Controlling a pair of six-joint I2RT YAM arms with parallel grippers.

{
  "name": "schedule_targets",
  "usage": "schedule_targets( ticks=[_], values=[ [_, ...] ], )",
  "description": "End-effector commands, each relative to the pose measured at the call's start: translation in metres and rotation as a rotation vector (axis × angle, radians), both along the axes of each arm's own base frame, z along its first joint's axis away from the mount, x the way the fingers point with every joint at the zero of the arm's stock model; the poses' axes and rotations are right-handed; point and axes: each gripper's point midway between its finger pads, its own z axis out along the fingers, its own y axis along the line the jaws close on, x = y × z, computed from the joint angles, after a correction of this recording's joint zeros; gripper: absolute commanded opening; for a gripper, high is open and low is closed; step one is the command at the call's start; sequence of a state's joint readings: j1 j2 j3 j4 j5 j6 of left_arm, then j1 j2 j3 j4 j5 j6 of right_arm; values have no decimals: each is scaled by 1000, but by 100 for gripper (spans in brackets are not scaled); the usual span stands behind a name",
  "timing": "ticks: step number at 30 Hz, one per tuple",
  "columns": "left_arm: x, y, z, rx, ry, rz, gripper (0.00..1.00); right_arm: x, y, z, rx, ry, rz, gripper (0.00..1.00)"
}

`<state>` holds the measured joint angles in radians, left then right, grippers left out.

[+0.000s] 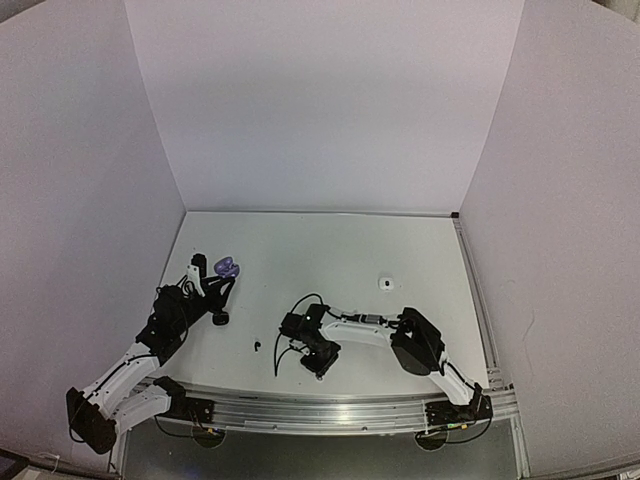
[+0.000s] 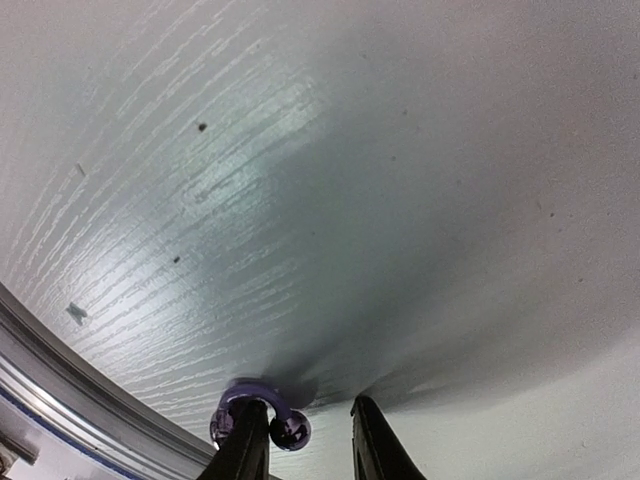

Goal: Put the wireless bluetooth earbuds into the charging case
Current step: Pick up the left earbud from the center of the board.

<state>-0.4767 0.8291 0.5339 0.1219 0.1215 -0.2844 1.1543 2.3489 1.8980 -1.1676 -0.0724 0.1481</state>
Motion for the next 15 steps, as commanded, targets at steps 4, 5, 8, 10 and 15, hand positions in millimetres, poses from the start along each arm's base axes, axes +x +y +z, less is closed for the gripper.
schedule_targets(
  ticks=[4,5,8,10,15],
  values=[
    [1,3,18,-11,-59,7,0,-16,-3,-13,-68,-19,-11,24],
    [1,3,18,-11,-60,6,0,-15,-5,-13,-80,-33,-21,22],
    [1,2,19,-13,-63,5,0,-9,-9,-14,-104,-70,-40,19],
    [1,2,20,-13,-66,3,0,-5,-13,-15,-129,-90,-42,16],
    [1,1,22,-16,-71,-2,0,1,-11,-12,-137,-122,-57,4]
  ],
)
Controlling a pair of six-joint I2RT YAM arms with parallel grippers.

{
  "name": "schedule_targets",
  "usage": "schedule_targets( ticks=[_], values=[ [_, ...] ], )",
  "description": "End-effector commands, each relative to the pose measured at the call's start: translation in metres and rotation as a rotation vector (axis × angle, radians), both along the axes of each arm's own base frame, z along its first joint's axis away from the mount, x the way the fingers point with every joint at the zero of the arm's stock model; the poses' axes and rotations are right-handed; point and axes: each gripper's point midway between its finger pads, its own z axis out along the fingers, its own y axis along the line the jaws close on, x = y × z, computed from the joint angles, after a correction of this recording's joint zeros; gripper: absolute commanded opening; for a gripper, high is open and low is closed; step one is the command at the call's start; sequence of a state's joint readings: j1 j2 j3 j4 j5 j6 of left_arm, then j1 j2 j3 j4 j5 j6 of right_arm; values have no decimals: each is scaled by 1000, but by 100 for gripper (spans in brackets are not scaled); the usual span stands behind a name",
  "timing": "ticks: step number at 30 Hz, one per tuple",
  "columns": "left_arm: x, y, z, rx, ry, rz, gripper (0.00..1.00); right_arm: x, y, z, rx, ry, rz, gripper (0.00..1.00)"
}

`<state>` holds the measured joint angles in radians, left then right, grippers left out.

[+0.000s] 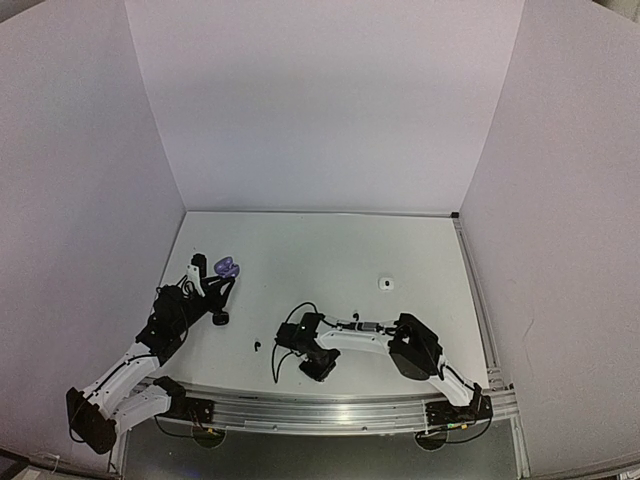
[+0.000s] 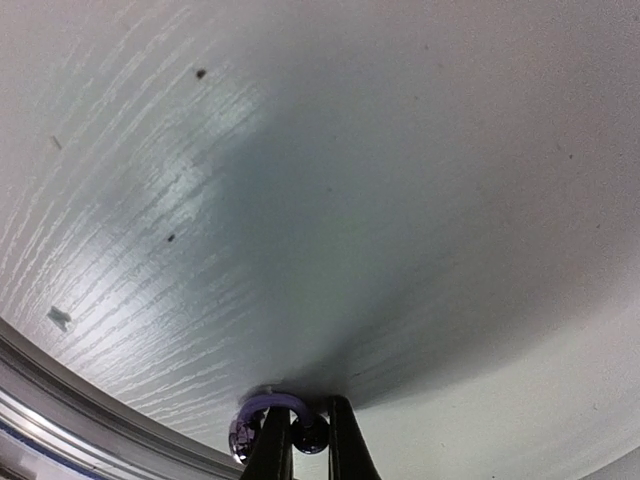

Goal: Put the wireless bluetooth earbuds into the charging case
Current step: Pick up the left earbud from the center of the board, then insert the left earbud into the left side groove of the charging case.

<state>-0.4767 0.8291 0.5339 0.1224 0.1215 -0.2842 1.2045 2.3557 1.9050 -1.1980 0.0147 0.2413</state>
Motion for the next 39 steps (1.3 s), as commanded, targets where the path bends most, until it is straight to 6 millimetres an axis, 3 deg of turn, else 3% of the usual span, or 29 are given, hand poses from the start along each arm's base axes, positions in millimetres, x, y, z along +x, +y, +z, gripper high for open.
schedule_targets(
  ticks=[1,6,9,13,18,21,23,26,31,39],
  values=[
    [1,1,22,-14,-70,-3,0,12,-4,-7,-53,-60,-36,2],
    [0,0,21,-2,-72,-12,0,33,14,24,28,-155,-101,0],
    [0,-1,21,-1,-74,-18,0,54,22,60,104,-245,-175,0],
    [-1,-3,21,1,-81,-33,0,89,35,130,256,-403,-268,0],
    [-2,-9,27,-15,-106,-63,0,117,58,225,500,-565,-349,0],
    [-4,-16,34,-28,-133,-92,0,128,79,297,753,-652,-378,0],
    [-5,-21,40,-34,-160,-107,0,135,88,335,906,-712,-399,0],
    [-10,-29,51,-43,-215,-133,0,141,102,367,1073,-765,-407,0],
    [-22,-41,63,1,-331,-188,0,138,136,397,1263,-764,-326,0],
    [-29,-45,75,47,-470,-196,0,125,173,398,1327,-784,-257,0]
  ],
)
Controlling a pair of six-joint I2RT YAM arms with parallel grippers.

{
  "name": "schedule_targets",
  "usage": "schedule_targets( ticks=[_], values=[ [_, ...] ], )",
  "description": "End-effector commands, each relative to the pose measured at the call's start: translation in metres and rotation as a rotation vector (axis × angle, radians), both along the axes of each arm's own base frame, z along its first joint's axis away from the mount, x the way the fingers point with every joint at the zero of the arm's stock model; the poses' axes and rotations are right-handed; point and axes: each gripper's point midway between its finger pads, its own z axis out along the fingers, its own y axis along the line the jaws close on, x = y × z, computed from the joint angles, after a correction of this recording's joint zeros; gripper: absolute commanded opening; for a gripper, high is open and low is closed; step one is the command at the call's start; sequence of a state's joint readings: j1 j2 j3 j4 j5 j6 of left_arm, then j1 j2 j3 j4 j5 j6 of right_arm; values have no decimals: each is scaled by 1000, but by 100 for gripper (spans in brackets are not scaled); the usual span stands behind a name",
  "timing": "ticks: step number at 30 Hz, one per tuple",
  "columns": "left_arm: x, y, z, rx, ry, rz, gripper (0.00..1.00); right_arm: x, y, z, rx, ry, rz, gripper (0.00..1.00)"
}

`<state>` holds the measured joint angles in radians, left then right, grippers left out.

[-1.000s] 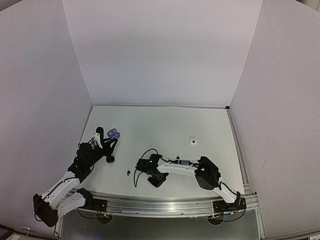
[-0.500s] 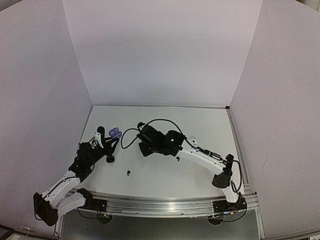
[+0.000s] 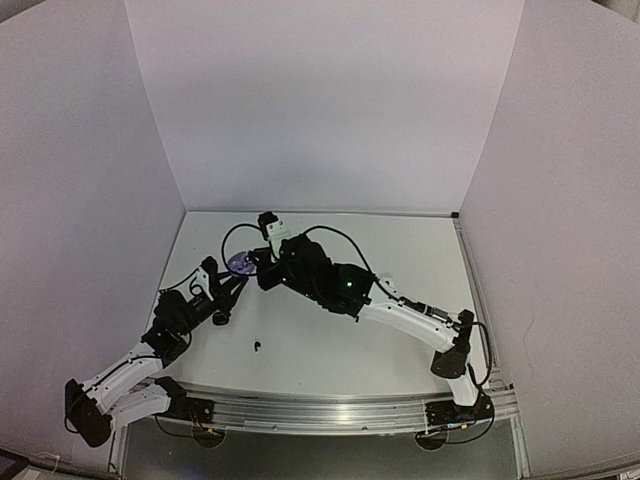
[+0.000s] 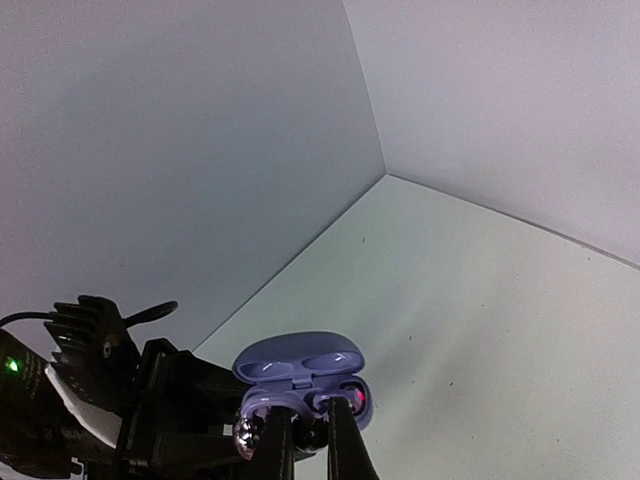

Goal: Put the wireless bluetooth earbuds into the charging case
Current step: Insert the left earbud into the left side groove of the charging case.

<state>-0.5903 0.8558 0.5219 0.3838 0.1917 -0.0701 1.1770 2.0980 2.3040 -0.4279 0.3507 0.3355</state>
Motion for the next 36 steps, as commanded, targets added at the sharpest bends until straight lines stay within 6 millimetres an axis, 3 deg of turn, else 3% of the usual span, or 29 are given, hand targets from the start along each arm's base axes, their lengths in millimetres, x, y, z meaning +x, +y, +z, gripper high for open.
schedule_targets(
  ticks=[1,7,16,36],
  values=[
    [-7,-1,28,-19,-149,-9,0,-12,25,19,73,-69,48,0],
    [-11,-7,27,-23,-151,-28,0,-14,32,8,49,-94,23,0],
    [-9,-7,29,-17,-163,-14,0,-1,26,1,-27,-172,-44,0],
    [-7,-9,35,-78,-100,-24,0,-2,37,-41,-165,-232,8,0]
  ],
)
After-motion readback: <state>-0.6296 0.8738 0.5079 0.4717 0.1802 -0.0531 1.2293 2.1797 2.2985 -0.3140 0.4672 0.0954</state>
